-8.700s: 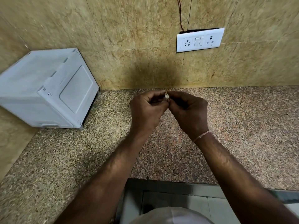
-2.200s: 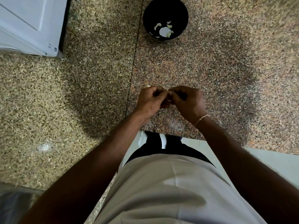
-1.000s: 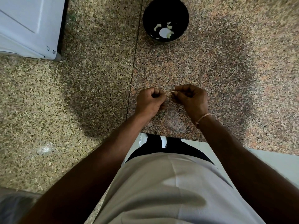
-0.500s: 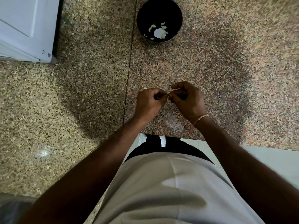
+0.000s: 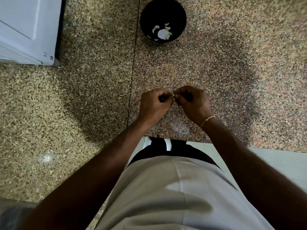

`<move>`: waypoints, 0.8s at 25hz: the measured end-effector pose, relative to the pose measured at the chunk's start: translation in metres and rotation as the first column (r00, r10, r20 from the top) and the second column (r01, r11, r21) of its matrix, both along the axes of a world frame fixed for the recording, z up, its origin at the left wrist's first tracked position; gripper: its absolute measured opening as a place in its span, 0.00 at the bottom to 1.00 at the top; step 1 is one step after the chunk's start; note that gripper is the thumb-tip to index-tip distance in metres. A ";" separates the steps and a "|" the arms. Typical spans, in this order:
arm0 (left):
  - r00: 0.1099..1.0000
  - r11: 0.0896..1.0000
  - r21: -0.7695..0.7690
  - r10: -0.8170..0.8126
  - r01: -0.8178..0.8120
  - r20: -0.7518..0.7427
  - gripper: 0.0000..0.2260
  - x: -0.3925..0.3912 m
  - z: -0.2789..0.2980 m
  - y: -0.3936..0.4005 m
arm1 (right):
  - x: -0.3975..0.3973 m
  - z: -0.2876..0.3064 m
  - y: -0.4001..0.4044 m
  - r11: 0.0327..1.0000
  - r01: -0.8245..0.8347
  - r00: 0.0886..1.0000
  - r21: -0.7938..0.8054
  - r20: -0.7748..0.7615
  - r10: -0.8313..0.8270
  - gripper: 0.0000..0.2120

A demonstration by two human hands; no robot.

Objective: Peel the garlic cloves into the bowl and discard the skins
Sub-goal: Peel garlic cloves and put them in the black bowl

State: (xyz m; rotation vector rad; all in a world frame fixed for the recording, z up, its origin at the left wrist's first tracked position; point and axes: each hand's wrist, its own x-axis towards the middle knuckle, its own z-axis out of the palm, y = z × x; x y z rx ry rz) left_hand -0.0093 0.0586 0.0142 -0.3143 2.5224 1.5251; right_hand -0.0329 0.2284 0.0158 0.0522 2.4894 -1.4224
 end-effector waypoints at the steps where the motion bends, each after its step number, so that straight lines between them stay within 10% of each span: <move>1: 1.000 1.000 0.011 0.004 -0.004 -0.003 0.02 0.000 0.001 0.000 | 0.000 0.000 0.000 1.000 -0.014 1.000 -0.001 -0.004 0.014 0.05; 20: 1.000 0.999 0.028 0.019 -0.018 -0.005 0.05 0.003 0.012 -0.001 | 0.008 -0.003 -0.005 0.961 0.053 0.998 -0.273 0.047 -0.042 0.07</move>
